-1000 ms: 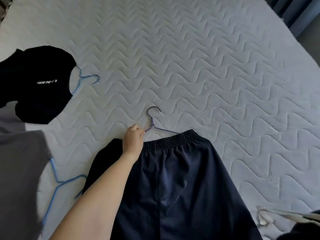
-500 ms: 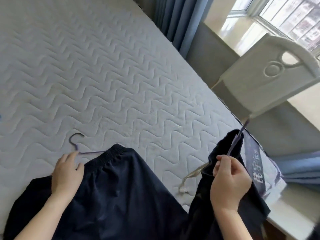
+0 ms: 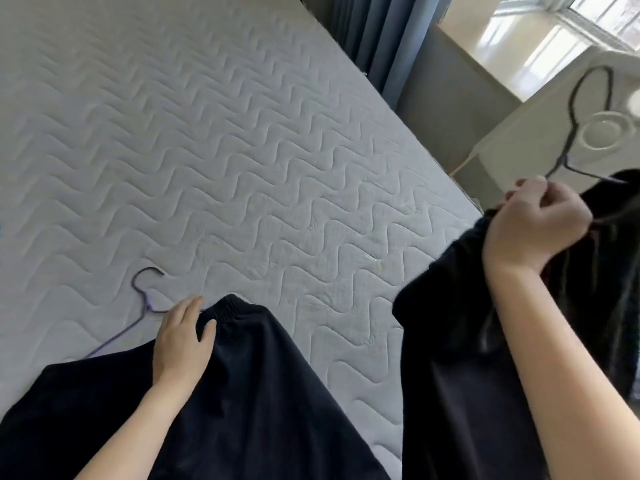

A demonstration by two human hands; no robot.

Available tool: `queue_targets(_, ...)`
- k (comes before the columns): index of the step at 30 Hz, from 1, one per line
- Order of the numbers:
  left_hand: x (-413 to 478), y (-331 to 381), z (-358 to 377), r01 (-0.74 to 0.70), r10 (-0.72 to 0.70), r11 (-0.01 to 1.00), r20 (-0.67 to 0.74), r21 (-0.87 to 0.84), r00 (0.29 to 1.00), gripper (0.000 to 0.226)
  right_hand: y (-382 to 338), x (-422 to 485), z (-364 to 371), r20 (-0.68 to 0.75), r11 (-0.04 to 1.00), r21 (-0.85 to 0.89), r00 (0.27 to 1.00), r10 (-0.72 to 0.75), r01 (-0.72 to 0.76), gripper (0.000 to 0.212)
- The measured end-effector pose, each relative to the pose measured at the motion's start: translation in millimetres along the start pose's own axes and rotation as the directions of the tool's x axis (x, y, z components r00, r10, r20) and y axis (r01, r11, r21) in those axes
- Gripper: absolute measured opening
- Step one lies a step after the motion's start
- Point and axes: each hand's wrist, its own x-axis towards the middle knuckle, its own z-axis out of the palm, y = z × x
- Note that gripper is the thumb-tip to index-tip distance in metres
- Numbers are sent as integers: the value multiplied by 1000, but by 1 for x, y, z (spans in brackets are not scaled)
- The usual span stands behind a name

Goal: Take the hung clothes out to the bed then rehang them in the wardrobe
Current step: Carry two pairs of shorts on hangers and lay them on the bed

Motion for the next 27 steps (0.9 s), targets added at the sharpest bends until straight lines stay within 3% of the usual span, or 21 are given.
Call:
queue_targets(6,36,-9,60,-128,118,963,58,236,991,62,87,-60,128,182,993,-91,979,94,-78,33)
queue_targets(12,44,-23,84,-164,174,958,-21,235,984,55,151,-125,212,260,961,-223,940,219,-162,27)
queue_targets(19,47,-28,91,-178,200,964,-96,197,975,55,189,-144,259,305,911,-335,887,347,-241,33)
queue_targets(27,50,-30,91,-206,229,960,-109,191,967,53,187,-132,269,469,786,-616,773,428,-62,32)
